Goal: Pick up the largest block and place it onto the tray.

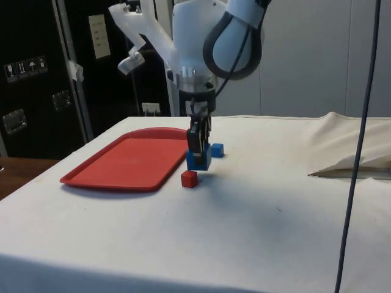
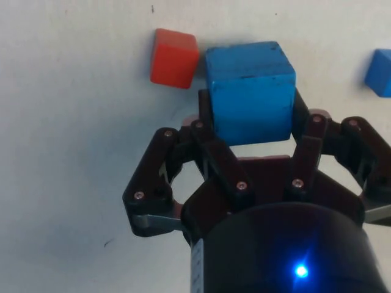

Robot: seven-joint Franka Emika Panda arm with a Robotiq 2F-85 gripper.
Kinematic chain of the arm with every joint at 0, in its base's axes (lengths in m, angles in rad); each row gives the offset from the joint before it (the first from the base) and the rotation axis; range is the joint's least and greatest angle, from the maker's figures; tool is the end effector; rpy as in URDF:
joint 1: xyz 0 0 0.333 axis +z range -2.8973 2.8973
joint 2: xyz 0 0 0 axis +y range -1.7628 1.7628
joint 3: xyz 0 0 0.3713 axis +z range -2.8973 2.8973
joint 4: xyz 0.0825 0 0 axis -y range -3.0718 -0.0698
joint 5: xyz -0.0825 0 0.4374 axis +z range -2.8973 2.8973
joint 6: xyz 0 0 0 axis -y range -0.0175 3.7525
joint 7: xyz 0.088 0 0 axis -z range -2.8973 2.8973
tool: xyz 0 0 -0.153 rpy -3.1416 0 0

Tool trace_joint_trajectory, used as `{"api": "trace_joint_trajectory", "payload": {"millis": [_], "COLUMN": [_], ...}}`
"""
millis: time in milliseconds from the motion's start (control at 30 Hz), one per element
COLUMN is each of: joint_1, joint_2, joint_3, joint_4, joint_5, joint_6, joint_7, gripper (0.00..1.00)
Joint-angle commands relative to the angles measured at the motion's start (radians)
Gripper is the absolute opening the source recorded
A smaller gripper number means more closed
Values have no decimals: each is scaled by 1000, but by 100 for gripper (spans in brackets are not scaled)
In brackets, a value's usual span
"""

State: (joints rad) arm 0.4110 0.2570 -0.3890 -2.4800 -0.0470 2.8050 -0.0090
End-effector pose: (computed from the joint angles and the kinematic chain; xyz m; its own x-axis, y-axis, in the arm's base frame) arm 0.5237 0.0029 0.1651 0.9923 0.0947 0.0802 0.0851 -0.9896 0.1162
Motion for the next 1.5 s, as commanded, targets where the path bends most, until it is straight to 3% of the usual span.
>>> {"api": "trace_joint_trajectory", "payload": {"millis": [0, 33, 67, 600, 900, 933, 1233, 1267, 1300, 1467], "joint_1": [6, 0, 6, -1, -10, -5, -16, -9, -18, -25], "joint_2": [-12, -11, -20, -68, -34, -37, 38, 35, 45, 81], "joint_3": [-12, -1, -13, -27, -28, -33, -33, -40, -33, -36], "joint_4": [4, 0, 6, 96, 202, 193, 322, 316, 333, 379], "joint_5": [-18, -1, -19, -8, 4, -7, 18, 3, 19, 25], "joint_6": [-16, -8, -25, -141, -210, -199, -252, -244, -254, -261], "joint_7": [9, -1, 9, -12, -25, -14, -31, -16, -32, -38], "gripper": [3, 3, 3, 3, 3, 3, 3, 3, 3, 3]}}
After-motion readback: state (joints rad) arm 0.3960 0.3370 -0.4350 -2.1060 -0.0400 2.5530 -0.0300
